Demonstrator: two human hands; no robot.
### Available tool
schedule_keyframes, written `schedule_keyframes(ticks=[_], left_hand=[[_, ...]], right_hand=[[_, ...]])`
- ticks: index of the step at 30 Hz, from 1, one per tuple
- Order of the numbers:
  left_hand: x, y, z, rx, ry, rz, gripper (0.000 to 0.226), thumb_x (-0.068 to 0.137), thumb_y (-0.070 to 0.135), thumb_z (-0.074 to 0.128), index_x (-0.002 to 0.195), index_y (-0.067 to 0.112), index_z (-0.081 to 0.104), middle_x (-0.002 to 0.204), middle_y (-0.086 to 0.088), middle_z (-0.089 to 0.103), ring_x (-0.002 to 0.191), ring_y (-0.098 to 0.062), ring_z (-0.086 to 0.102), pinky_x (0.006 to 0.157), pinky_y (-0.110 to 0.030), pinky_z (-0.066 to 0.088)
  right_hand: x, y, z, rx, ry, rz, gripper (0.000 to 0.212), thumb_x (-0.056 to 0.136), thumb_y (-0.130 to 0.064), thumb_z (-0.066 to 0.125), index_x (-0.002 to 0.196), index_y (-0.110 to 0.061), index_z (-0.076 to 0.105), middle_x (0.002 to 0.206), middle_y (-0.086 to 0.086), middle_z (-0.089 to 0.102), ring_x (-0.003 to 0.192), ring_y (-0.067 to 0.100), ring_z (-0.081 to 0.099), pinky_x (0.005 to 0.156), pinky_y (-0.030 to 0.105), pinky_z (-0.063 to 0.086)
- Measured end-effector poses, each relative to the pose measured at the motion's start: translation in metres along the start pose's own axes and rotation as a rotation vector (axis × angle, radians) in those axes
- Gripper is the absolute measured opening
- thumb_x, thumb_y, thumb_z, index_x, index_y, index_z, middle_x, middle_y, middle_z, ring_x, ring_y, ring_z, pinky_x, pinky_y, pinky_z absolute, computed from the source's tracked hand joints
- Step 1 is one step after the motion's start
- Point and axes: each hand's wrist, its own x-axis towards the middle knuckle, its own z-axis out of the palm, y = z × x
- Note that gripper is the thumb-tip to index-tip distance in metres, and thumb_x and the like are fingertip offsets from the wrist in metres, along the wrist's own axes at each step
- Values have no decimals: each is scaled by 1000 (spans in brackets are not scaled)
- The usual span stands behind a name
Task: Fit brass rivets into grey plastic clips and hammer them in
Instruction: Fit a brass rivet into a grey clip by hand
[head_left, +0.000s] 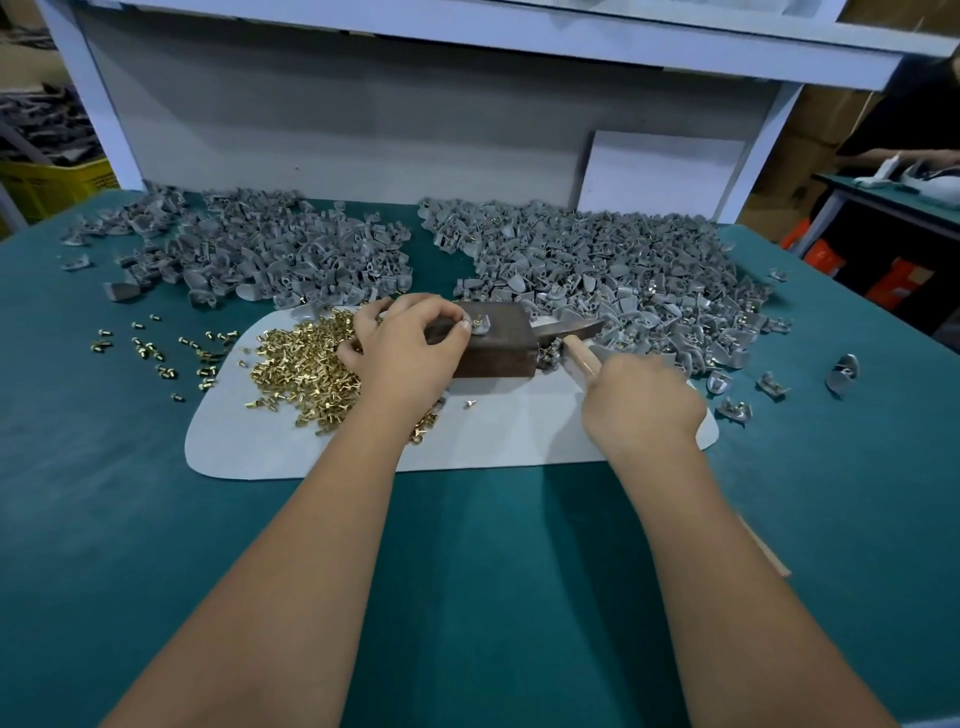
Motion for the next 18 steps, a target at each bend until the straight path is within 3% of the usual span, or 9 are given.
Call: schedule_keyframes(ticks=[4, 6, 10, 12, 14, 18], left_hand=[[-1, 0, 0, -7, 6, 1, 16, 88, 49, 61, 73, 47, 57, 111, 32, 50, 133, -18, 22, 101, -48, 12], [-1, 0, 0, 1, 7, 3, 15, 88, 48, 61, 74, 47, 57, 110, 32, 50, 133, -18, 22, 99, -46, 12], [0, 1, 1, 14, 17, -6, 13, 88, 48, 61, 75, 46, 58, 116, 31, 54, 133, -18, 23, 101, -47, 12], [0, -1, 1, 9, 27, -8, 12, 87, 49, 61, 76, 46, 59, 113, 32, 55, 133, -18, 24, 101, -48, 12], [1, -2, 2, -12, 34, -2, 14, 87, 49, 63, 73, 47, 60, 106, 34, 57, 133, -16, 25, 98, -44, 10], [2, 0, 3, -45, 64, -23, 22, 84, 47, 68, 64, 49, 58, 92, 38, 56, 134, -12, 26, 95, -38, 8]], right_hand=[[0, -3, 1, 19, 45, 3, 32, 93, -10, 46, 122, 2, 46, 119, 18, 55, 110, 32, 53, 73, 36, 44], [2, -3, -1, 94, 92, 0, 22, 92, -9, 47, 112, -2, 46, 109, 15, 61, 100, 32, 60, 66, 33, 41], [0, -4, -15, 99, 398, -39, 21, 90, -17, 58, 94, -13, 38, 89, 9, 64, 76, 31, 59, 54, 30, 28], [-5, -5, -18, 134, 592, -141, 16, 91, -16, 58, 104, -11, 50, 90, 9, 64, 80, 31, 59, 58, 32, 30], [-11, -7, -20, 202, 714, -238, 27, 90, -13, 61, 117, -13, 58, 88, 10, 63, 78, 32, 59, 59, 33, 34], [-22, -18, -19, 167, 784, -321, 48, 79, -6, 71, 125, -17, 62, 77, 10, 61, 65, 32, 57, 55, 30, 32]])
